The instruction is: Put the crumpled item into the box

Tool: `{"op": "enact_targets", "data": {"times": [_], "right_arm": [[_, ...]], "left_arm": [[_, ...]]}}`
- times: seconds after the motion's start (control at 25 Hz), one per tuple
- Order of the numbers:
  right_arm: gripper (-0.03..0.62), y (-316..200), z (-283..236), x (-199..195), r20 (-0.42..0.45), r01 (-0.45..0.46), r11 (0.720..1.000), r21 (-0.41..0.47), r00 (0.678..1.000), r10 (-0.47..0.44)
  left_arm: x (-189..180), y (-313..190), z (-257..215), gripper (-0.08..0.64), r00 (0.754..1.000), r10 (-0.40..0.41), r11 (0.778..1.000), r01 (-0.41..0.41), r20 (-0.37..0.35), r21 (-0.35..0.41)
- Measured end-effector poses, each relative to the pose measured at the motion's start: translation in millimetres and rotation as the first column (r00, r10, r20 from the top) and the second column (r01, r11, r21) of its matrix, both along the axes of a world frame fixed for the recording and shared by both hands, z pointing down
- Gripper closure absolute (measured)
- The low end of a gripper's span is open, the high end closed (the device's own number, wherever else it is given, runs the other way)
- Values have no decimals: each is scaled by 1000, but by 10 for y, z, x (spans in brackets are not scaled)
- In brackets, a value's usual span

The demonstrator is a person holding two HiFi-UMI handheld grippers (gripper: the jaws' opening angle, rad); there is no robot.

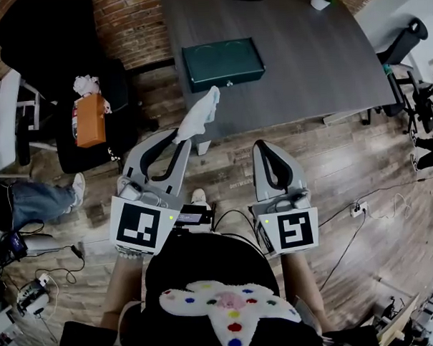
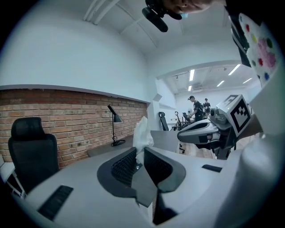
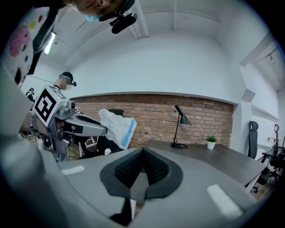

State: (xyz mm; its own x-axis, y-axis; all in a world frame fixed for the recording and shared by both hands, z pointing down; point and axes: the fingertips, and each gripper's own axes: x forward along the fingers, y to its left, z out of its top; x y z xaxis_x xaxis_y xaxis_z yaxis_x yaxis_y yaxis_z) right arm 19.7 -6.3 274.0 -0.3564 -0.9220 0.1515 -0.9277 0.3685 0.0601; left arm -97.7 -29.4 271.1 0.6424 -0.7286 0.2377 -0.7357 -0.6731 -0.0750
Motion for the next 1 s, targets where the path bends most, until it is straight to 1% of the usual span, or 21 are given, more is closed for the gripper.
{"op": "enact_targets", "data": {"times": [0.28,0.64,1.0], "right_arm": [[592,-181,50,-125,-13,-4,1000,-6,1000,3],[592,-227,18,3,-17,-31,999,-12,999,31],[592,-309,-14,107,-31,-7,1000,-7,999,6]], "left_arm": [[-86,-204,51,503,1000,14,1000,-15,-18,-6],[43,-273,32,503,999,34,999,-34,-26,-11],[147,-354,-1,503,1000,17,1000,-17,-17,0]]}}
